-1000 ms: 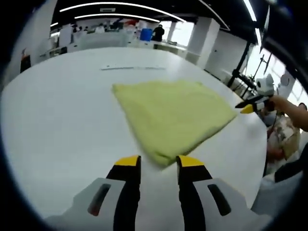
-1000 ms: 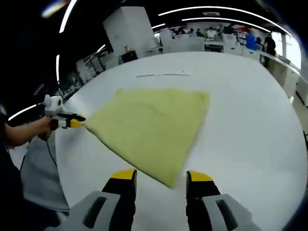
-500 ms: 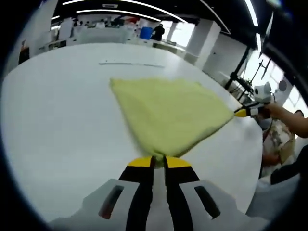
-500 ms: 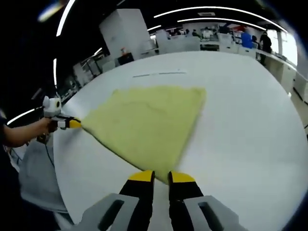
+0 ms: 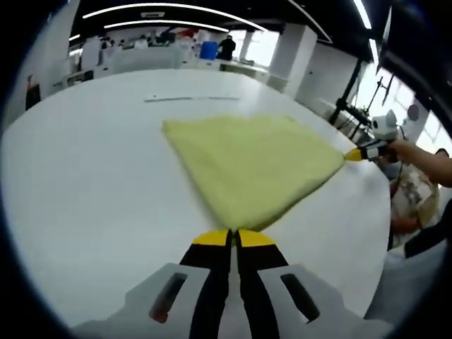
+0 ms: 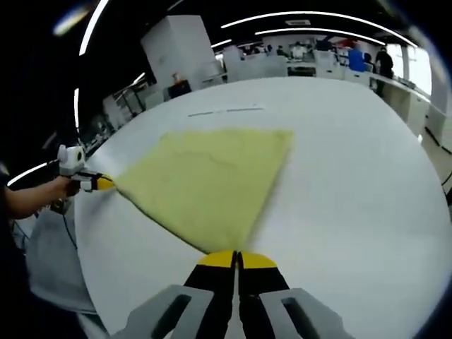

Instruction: Fold the garment on the visible template until the final outline fits inside the template.

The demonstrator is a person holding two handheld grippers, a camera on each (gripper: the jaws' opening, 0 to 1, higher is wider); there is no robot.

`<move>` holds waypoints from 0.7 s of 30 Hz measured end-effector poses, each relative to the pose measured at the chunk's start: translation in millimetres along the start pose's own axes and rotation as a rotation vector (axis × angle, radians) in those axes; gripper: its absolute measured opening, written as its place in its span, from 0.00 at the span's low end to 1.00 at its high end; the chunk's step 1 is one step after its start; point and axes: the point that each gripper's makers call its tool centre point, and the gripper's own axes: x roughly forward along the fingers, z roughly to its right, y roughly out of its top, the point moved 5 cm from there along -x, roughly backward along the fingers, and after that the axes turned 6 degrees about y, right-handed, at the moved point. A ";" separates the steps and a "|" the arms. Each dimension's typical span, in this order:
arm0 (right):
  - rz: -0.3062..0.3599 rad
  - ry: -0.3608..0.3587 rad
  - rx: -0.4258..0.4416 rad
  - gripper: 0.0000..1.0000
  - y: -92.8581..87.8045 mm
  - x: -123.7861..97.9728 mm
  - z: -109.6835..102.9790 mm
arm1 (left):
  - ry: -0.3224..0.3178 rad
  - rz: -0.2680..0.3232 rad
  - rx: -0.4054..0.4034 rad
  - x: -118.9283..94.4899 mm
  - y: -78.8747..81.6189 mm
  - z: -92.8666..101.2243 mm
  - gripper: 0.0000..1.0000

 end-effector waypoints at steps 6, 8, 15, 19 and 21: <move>-0.016 0.006 -0.009 0.00 -4.5 -4.1 -1.5 | 0.013 -0.020 0.070 -3.5 -5.8 7.7 0.00; -0.021 0.005 -0.005 0.00 -6.9 -5.0 -2.0 | 0.014 -0.023 0.075 -4.3 -8.1 8.6 0.00; -0.036 0.016 -0.007 0.00 -17.0 -12.1 -8.3 | 0.007 -0.029 0.094 -14.1 -14.1 13.7 0.00; -0.040 0.022 -0.005 0.00 -22.9 -16.0 -12.1 | 0.006 -0.033 0.099 -18.5 -19.9 17.6 0.00; -0.045 0.024 -0.003 0.00 -26.6 -17.8 -13.8 | 0.008 -0.034 0.095 -20.2 -21.6 18.2 0.00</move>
